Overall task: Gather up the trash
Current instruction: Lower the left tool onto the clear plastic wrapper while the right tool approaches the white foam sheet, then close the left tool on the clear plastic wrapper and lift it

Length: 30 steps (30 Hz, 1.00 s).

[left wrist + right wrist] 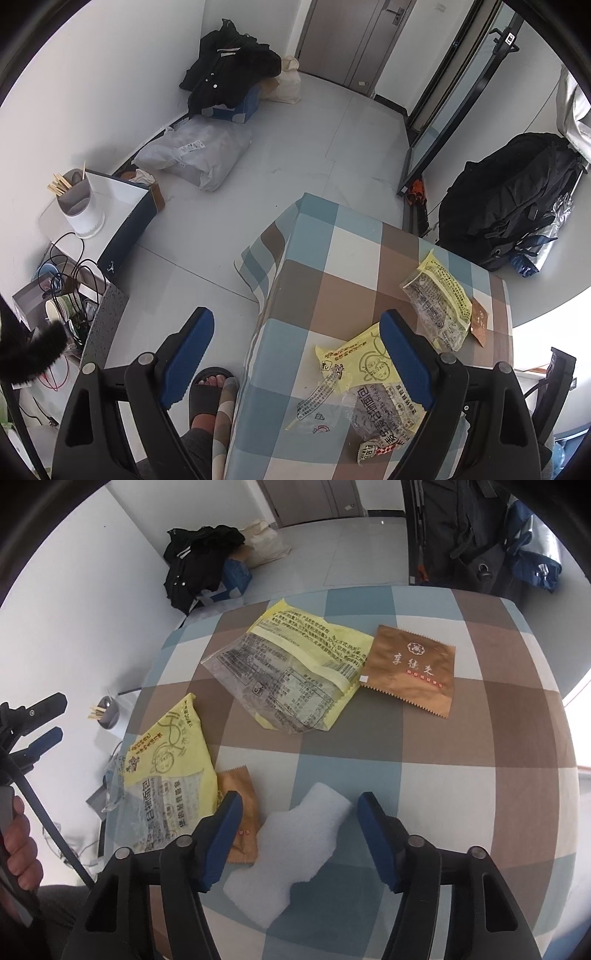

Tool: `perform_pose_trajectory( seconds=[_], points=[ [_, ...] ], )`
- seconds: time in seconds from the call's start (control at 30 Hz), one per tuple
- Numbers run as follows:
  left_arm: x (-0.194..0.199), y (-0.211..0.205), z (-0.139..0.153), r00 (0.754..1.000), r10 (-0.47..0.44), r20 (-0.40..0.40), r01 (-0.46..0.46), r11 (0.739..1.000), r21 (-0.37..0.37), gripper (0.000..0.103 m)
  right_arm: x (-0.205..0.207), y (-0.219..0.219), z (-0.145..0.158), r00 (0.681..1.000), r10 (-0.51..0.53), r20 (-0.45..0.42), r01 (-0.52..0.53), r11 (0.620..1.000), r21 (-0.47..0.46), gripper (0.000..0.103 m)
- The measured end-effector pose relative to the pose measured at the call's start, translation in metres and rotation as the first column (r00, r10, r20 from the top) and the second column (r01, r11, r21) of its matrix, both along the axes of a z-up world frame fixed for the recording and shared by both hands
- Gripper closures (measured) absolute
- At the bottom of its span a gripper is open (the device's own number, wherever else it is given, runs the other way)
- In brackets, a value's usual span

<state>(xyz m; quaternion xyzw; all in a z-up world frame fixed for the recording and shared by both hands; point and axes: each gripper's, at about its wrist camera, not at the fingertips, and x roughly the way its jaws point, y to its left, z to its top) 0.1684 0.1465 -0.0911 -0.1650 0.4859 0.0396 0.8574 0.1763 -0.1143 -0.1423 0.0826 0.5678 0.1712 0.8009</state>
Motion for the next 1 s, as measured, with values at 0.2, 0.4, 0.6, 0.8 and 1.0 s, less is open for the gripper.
perform_pose_trajectory(
  seconds=[0.2,0.4,0.6,0.8,1.0],
  points=[
    [0.006,0.001,-0.009,0.999,-0.017,-0.047,0.017,1.000,-0.003,0.014,-0.002,0.003,0.000,0.999,0.033,0.017,-0.032,0.999,-0.017,0.060],
    [0.008,-0.002,-0.014,0.997,-0.048,-0.066,0.049,0.999,0.012,0.014,-0.005,0.002,0.001,0.998,0.048,0.027,-0.047,0.999,-0.014,0.063],
    [0.012,-0.018,-0.023,0.987,-0.124,-0.104,0.131,0.989,0.066,0.014,-0.012,-0.006,0.007,0.998,0.047,0.043,-0.048,0.999,0.013,0.063],
    [0.016,-0.039,-0.037,0.959,-0.220,-0.180,0.222,0.975,-0.010,0.014,-0.015,-0.016,0.014,0.997,0.041,0.059,-0.043,0.999,0.029,0.063],
    [0.022,-0.058,-0.045,0.941,-0.267,-0.207,0.270,0.963,-0.016,0.014,-0.014,-0.030,0.016,0.998,0.024,0.054,-0.026,0.999,0.038,0.063]
  ],
)
